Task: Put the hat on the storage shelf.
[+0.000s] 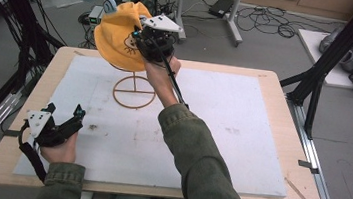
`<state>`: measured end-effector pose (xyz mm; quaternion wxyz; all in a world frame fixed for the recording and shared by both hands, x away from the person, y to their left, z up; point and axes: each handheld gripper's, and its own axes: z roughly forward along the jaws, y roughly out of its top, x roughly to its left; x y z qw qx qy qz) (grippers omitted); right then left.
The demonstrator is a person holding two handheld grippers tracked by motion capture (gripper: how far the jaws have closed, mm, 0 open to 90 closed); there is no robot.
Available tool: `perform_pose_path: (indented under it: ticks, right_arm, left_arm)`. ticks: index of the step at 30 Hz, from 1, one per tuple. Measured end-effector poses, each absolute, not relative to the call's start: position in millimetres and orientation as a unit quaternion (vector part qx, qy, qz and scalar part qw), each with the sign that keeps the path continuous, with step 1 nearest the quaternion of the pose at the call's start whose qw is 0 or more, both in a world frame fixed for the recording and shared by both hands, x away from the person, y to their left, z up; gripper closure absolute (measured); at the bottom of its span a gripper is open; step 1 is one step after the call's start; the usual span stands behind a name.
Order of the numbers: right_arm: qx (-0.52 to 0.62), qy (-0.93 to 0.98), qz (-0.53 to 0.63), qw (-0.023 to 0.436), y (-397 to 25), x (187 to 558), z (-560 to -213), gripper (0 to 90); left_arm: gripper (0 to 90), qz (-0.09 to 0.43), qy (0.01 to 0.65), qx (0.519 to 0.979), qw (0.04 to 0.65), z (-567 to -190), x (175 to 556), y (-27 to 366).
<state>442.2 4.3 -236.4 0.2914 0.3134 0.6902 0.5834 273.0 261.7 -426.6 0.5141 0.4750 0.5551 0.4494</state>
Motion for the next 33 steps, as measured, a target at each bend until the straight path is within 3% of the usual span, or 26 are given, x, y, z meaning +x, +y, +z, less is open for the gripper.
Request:
perform_pose_path:
  ticks: [19,20,23,25,33]
  right_arm:
    - [0.322,0.718,0.546,0.286,8,449,-245,85.4]
    - [0.322,0.717,0.55,0.284,8,449,-245,79.1]
    - [0.303,0.717,0.565,0.273,7,452,-244,43.8]
    - [0.291,0.72,0.567,0.276,6,452,-244,29.6]
    - [0.301,0.719,0.559,0.283,0,455,-243,13.9]
  left_arm:
    - [14.1,0.449,0.552,0.476,0.516,-426,273,261]
    - [14.1,0.449,0.553,0.477,0.515,-426,273,261]
    - [14.1,0.449,0.553,0.476,0.516,-426,273,261]
    - [14.1,0.45,0.553,0.476,0.516,-426,273,261]
    - [14.1,0.449,0.552,0.476,0.516,-426,274,260]
